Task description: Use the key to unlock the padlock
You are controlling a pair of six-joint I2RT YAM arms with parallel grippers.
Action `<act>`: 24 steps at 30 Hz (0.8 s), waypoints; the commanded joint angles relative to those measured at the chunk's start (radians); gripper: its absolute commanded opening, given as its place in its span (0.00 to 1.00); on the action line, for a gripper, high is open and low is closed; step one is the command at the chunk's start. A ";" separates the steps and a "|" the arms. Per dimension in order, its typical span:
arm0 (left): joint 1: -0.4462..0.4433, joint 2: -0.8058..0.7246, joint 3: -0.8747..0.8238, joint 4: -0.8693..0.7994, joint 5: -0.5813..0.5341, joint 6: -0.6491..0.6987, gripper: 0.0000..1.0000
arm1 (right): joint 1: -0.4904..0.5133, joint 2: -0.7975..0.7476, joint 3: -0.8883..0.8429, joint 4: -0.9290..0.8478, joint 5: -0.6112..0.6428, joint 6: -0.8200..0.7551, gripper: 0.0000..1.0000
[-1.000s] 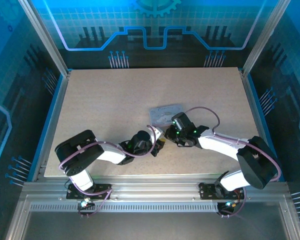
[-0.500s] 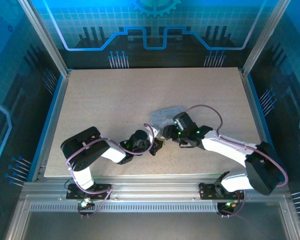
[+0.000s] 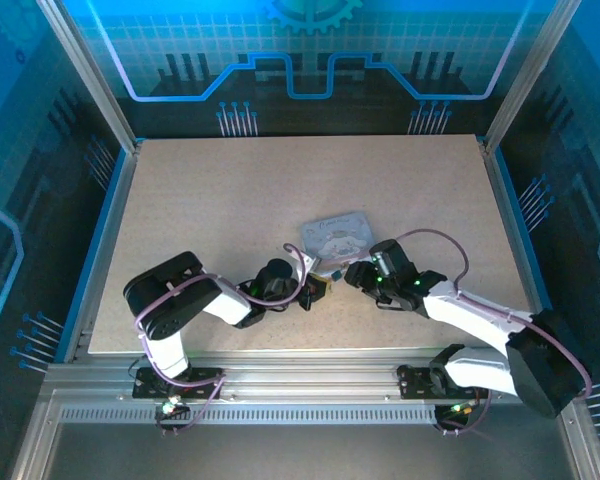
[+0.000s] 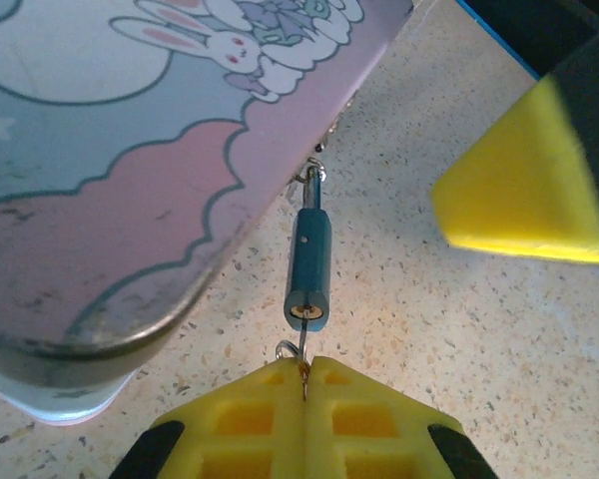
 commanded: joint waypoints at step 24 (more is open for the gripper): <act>0.078 0.171 -0.071 0.446 0.192 -0.336 0.00 | 0.081 0.251 -0.040 0.508 -0.057 0.237 0.50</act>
